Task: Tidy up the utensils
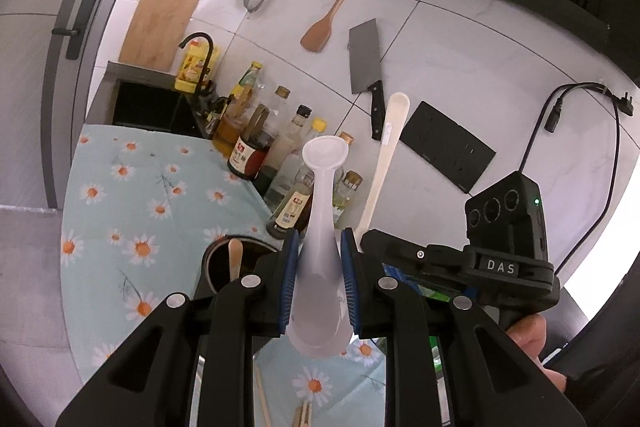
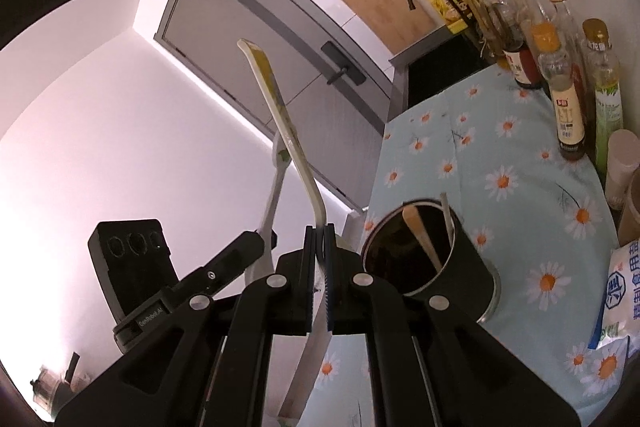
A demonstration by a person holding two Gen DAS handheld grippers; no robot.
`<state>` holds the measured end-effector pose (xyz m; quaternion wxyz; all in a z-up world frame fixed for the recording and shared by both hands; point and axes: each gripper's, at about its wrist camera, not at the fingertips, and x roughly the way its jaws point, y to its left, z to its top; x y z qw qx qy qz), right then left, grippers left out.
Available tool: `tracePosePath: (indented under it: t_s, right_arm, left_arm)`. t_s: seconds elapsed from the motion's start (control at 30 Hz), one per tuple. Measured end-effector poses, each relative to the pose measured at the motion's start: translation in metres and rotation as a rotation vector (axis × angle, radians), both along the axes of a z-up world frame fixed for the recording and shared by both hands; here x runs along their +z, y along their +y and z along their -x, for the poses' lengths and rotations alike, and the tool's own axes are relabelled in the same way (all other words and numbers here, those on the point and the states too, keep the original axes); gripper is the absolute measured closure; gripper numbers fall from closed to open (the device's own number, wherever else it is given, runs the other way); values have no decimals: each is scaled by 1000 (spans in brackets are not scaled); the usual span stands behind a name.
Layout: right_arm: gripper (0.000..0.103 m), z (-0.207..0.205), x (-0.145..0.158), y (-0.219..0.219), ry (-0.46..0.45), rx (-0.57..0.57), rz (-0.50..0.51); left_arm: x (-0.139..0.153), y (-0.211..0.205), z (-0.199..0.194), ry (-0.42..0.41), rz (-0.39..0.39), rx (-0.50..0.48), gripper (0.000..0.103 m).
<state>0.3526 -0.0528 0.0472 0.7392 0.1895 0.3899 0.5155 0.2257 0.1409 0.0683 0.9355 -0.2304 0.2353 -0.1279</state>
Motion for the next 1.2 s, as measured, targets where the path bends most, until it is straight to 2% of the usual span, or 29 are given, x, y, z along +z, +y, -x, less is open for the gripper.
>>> tracePosePath:
  t_s: [0.37, 0.63, 0.97, 1.2]
  right_arm:
    - [98, -23, -13, 15, 24, -43, 12]
    - [98, -38, -43, 26, 72, -62, 52]
    - [98, -49, -76, 35, 114, -69, 107]
    - [98, -50, -87, 36, 127, -73, 124]
  left_arm:
    - [-10, 16, -29, -17, 9, -14, 83]
    - [-40, 21, -52, -18, 21, -29, 83]
    - [-64, 16, -61, -50, -44, -18, 83]
    - [-77, 12, -65, -32, -74, -24, 83]
